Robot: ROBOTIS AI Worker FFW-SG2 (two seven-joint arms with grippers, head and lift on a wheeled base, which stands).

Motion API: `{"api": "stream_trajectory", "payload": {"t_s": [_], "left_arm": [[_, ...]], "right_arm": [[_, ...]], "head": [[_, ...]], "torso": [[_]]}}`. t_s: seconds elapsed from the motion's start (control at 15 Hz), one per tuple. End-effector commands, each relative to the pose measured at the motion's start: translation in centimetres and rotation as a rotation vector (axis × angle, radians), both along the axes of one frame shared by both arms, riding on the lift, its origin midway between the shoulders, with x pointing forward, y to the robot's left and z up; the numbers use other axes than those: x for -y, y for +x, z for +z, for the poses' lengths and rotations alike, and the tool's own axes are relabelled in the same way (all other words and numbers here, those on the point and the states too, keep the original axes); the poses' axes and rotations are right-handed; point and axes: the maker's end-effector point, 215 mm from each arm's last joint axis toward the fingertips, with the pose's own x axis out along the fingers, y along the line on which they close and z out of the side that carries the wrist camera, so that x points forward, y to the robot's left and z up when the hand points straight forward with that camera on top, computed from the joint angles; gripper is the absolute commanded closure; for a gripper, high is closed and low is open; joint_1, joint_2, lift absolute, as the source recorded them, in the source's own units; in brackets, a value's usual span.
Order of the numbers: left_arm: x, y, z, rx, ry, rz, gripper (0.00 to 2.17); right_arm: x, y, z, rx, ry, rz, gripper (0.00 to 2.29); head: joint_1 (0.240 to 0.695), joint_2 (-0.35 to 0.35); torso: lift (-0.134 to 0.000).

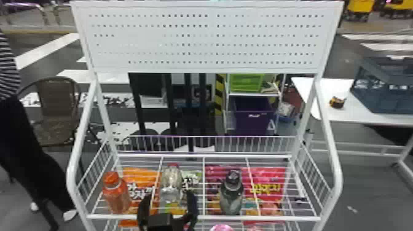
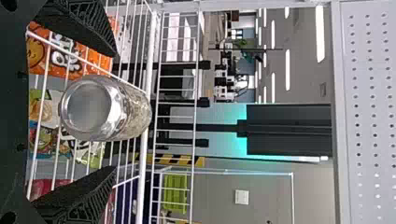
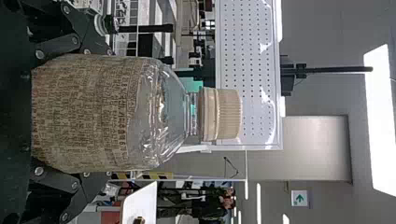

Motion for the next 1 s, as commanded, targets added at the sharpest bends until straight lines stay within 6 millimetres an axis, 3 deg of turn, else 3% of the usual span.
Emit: {"api": "stream_trajectory", "payload": {"t_s": [0.0,0.2,0.4,0.53,0.73,0.93], "left_arm": [[-0.3,-1.5,2.3,0.039,-0.011,0.003,0.04],[-0.4,-5.0,5.8,0.045,0.025,-0.023,0.04],[-1.7,-9.6,10.3,0.021,0.067,-0.066,0.04],[-4.6,-12.4,13.2,-0.020,0.099,-0.050,0.04],[-8.8,-13.8,18.3,0.012,0.118,0.012,0.04],[-11.7,-13.4,19.4,0.010,0.138,0.071,0.04]], "right_arm": [[-0.1,0.0,0.0,-0.001,0.001,0.001,0.84],[0.0,-0.1,-0.1,-0.002,0.000,0.001,0.84],[0.0,-0.2,-0.1,-0.006,-0.002,0.000,0.84],[0.0,-0.2,0.0,-0.004,-0.002,0.000,0.84],[-0.1,0.1,0.2,0.005,-0.010,0.003,0.84],[-0.4,0.1,0.8,0.013,-0.011,0.010,0.84]], "head": [[0.499,0.000],[0.499,0.000],[0.499,0.000],[0.499,0.000],[0.499,0.000],[0.499,0.000]], "torso": [[0.000],[0.000],[0.000],[0.000],[0.000],[0.000]]}}
